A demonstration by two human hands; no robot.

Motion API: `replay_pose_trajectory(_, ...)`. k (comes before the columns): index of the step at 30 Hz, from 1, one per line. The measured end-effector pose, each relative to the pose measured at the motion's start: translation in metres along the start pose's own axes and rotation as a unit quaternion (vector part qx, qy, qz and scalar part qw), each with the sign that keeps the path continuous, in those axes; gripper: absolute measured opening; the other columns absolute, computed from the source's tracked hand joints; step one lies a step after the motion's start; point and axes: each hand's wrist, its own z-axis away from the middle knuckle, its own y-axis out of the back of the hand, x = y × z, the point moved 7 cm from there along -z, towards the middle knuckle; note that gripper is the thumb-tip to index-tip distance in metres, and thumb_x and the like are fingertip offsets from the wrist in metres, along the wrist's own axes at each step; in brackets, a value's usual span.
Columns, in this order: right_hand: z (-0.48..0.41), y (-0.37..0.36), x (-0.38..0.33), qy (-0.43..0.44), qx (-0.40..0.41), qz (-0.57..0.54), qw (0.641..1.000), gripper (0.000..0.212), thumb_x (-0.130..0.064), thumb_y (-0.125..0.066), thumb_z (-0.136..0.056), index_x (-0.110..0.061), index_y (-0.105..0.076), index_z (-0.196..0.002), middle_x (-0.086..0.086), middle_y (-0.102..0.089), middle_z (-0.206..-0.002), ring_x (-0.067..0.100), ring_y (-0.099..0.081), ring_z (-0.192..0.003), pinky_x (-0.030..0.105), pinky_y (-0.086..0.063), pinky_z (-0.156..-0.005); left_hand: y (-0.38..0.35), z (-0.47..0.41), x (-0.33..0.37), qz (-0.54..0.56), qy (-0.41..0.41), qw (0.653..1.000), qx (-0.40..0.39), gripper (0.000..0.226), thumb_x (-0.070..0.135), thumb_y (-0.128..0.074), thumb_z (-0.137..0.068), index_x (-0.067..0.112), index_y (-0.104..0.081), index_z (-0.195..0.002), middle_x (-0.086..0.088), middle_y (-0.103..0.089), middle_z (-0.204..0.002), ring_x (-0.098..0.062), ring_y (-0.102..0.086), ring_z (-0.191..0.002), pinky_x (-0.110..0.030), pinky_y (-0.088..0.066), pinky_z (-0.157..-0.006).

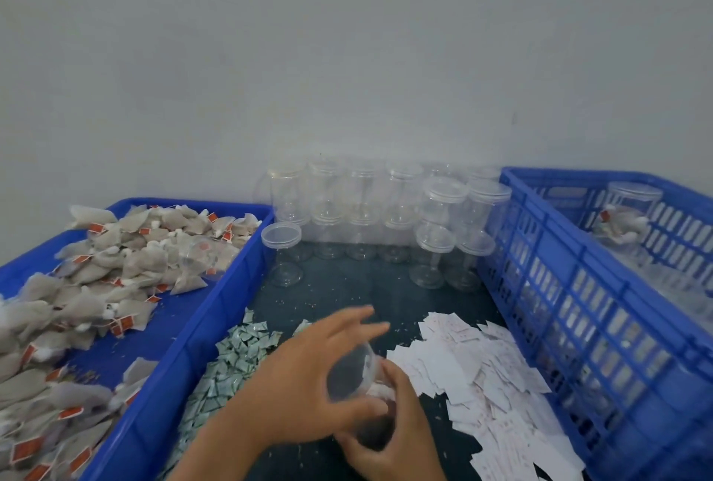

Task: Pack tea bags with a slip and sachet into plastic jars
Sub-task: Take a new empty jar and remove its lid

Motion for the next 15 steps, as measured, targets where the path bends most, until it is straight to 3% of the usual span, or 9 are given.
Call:
replay_pose_trajectory(1,0.0,-0.002,-0.001,-0.001,-0.014,0.003,1.0,0.097,-0.039,-0.093,-0.065,-0.066,-0.039,-0.141,-0.037,-0.058,-0.137,-0.009,-0.064,-0.122,0.011,-0.053,-0.094,-0.001,0.001,0.007,-0.052,-0.01,0.998,-0.018,0.068,0.091,-0.05,-0.084,0.065,-0.037,-0.146,0.046,-0.033,-0.149,0.024,-0.033,-0.132,-0.014,-0.036,-0.101)
replay_pose_trajectory(3,0.001,-0.005,-0.002,0.0,-0.026,0.017,0.999,0.099,-0.048,-0.092,-0.065,-0.064,-0.035,-0.144,-0.04,-0.05,-0.142,-0.014,-0.055,-0.129,0.009,-0.05,-0.097,0.0,0.004,0.017,-0.092,-0.001,0.996,0.003,0.059,0.087,-0.047,-0.086,0.057,-0.049,-0.137,0.039,-0.048,-0.133,0.018,-0.047,-0.115,-0.015,-0.046,-0.092)
replay_pose_trajectory(6,0.001,-0.002,-0.007,0.042,0.012,0.075,0.996,0.094,-0.055,-0.093,-0.063,-0.044,-0.049,-0.144,-0.035,-0.055,-0.139,-0.007,-0.058,-0.126,0.009,-0.049,-0.093,-0.003,0.009,0.023,-0.095,0.069,0.99,0.075,0.053,0.083,-0.04,-0.09,0.047,-0.055,-0.127,0.028,-0.057,-0.121,0.004,-0.06,-0.101,-0.022,-0.051,-0.086)
replay_pose_trajectory(8,0.002,0.002,-0.013,0.101,0.062,0.128,0.985,0.085,-0.05,-0.093,-0.066,-0.031,-0.057,-0.14,-0.026,-0.06,-0.135,0.004,-0.062,-0.12,0.016,-0.053,-0.093,-0.005,0.014,0.012,-0.085,0.166,0.979,0.087,0.056,0.087,-0.031,-0.091,0.044,-0.049,-0.122,0.021,-0.059,-0.116,-0.004,-0.064,-0.096,-0.029,-0.053,-0.087)
replay_pose_trajectory(10,0.004,0.003,-0.018,0.136,0.095,0.16,0.973,0.084,-0.04,-0.092,-0.065,-0.032,-0.054,-0.139,-0.018,-0.06,-0.136,0.004,-0.059,-0.121,0.023,-0.056,-0.096,-0.008,0.02,0.003,-0.07,0.225,0.971,0.043,0.064,0.096,-0.031,-0.081,0.046,-0.042,-0.121,0.022,-0.056,-0.114,-0.006,-0.062,-0.097,-0.029,-0.051,-0.086)
replay_pose_trajectory(13,0.005,0.006,-0.015,0.151,0.114,0.162,0.968,0.094,-0.022,-0.09,-0.062,-0.037,-0.045,-0.142,-0.012,-0.06,-0.136,0.009,-0.06,-0.122,0.035,-0.061,-0.094,-0.009,0.028,0.001,-0.059,0.232,0.969,-0.059,0.101,0.103,-0.048,-0.058,0.058,-0.019,-0.144,0.032,-0.042,-0.129,-0.005,-0.054,-0.112,-0.026,-0.038,-0.086)
replay_pose_trajectory(15,0.005,0.007,-0.011,0.145,0.105,0.151,0.972,0.095,-0.024,-0.089,-0.065,-0.044,-0.041,-0.144,-0.015,-0.056,-0.14,0.011,-0.06,-0.125,0.038,-0.06,-0.095,-0.006,0.03,0.004,-0.049,0.226,0.97,-0.078,0.107,0.102,-0.052,-0.055,0.066,-0.007,-0.146,0.033,-0.042,-0.129,-0.005,-0.055,-0.108,-0.022,-0.039,-0.083)
